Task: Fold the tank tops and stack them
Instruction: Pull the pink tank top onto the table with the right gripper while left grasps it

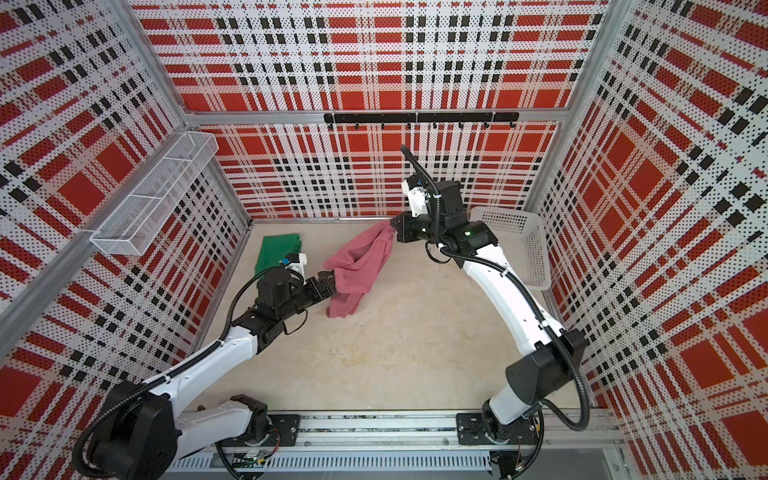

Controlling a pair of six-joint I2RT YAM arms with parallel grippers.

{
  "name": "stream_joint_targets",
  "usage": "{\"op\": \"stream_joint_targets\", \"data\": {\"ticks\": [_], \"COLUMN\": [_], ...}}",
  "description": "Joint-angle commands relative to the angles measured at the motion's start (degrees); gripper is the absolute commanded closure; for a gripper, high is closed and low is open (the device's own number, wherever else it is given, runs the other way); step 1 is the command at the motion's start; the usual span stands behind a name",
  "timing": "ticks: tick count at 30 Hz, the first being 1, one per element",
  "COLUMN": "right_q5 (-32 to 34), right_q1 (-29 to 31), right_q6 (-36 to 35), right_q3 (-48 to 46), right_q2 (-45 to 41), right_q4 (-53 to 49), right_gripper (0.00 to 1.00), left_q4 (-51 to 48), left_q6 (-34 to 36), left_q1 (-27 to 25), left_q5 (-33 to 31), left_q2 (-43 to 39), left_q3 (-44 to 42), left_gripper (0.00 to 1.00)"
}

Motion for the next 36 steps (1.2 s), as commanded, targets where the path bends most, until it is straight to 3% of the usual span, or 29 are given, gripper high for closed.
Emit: {"op": "stream_joint_targets", "data": {"ticks": [1,5,10,14,19,25,29,32,36], "right_q5": [-1.3,4.5,10.1,16.1,13.3,10.1,9.4,9.2,9.9], "right_q1": [-5.1,-10.0,-9.4,-3.6,4.0,10.8,12.3,12.3,12.1], "right_q6": [0.6,-1.2,-1.9,-1.9,0.2,1.4,1.9,3.0,3.9], "right_q3": [-10.2,-21.1,-23.6,-21.5,-20.5,-18.6,-15.8,-14.0,-11.9], "right_q2": [-0.1,-2.6,-5.8,-5.1,0.6,11.5,18.5,22.5,26.2], "right_q4": [5.2,3.2,-0.2,-1.4,4.3,15.7,21.4,23.4,23.1], "right_gripper": [0.99,0.68,0.51,0.49,0.52,0.50,0.46,0.46,0.51], "left_q4": [-0.6,-4.0,-5.5,-5.0,-0.1,5.7,7.9,9.1,9.4], "left_q6": [1.5,3.4,4.2,3.9,1.3,-0.8,-0.9,-1.3,-1.5], "left_q1": [0.5,-0.1,-1.7,-4.6,-6.7,-7.5,-7.6,-7.8,-8.2], "left_q5": [-1.8,-5.5,-7.2,-8.7,-6.7,-4.3,-4.5,-4.7,-5.5], "left_q2": [1.0,0.8,2.7,6.2,9.9,15.1,20.0,24.0,27.9], "left_q3": [-1.2,-1.4,0.0,1.6,1.8,4.0,6.2,7.8,9.3], "left_gripper": [0.15,0.19,0.26,0.32,0.38,0.29,0.30,0.37,0.59]}}
